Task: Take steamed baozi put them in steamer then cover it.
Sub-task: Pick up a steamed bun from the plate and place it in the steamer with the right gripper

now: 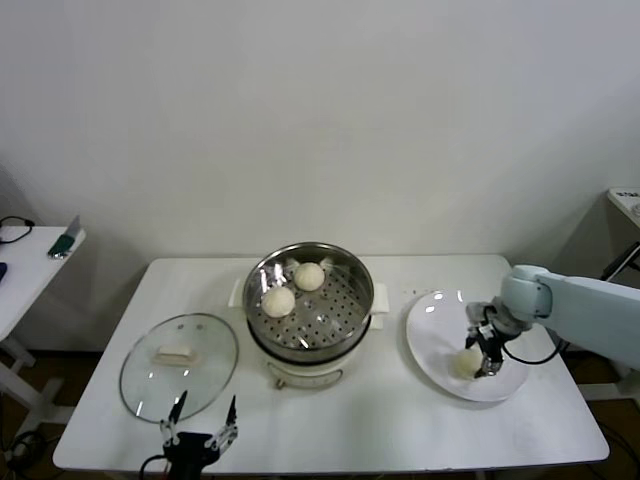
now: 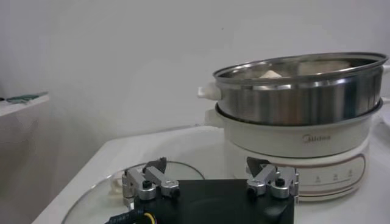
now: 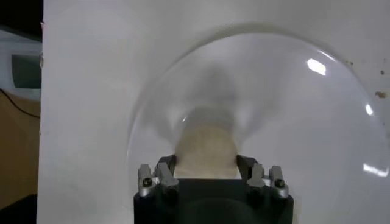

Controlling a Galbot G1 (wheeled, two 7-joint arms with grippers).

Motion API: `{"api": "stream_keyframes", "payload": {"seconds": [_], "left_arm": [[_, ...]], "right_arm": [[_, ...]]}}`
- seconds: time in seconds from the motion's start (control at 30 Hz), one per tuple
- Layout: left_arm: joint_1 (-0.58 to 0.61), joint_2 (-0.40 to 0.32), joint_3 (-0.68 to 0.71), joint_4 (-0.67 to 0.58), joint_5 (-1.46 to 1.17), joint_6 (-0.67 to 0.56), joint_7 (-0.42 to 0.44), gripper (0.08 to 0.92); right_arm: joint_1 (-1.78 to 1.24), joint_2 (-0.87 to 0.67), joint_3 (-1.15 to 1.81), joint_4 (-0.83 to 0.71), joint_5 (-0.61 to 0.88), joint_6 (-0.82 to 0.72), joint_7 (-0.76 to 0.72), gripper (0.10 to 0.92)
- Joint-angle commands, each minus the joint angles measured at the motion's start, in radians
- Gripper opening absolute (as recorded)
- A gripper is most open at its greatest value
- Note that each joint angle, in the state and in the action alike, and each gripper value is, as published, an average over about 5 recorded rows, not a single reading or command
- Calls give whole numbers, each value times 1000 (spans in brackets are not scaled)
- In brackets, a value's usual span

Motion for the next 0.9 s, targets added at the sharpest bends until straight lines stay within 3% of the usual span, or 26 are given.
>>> {"api": "stream_keyframes", "payload": {"seconds": [0.03,0.2,0.4,0.63,0.9], "left_arm": [[-1,1,0,-2,1,1,0,823],[1,-2,5,-10,5,2,1,823],[2,-5,5,-15,9,0,3,823],[-1,-7,2,-18,8,-4,6,823],[0,0,-11,-19,6,-6,5,823]], "right_arm": [[167,24,-48,25,-36,71,-71,670],[473,146,-168,31,0,249,-157,670],[648,307,-64,47,55,396,-202,670],[649,484,26,199,27,446,-182,670],[461,643,21,234,-162,497,-88,670]]}}
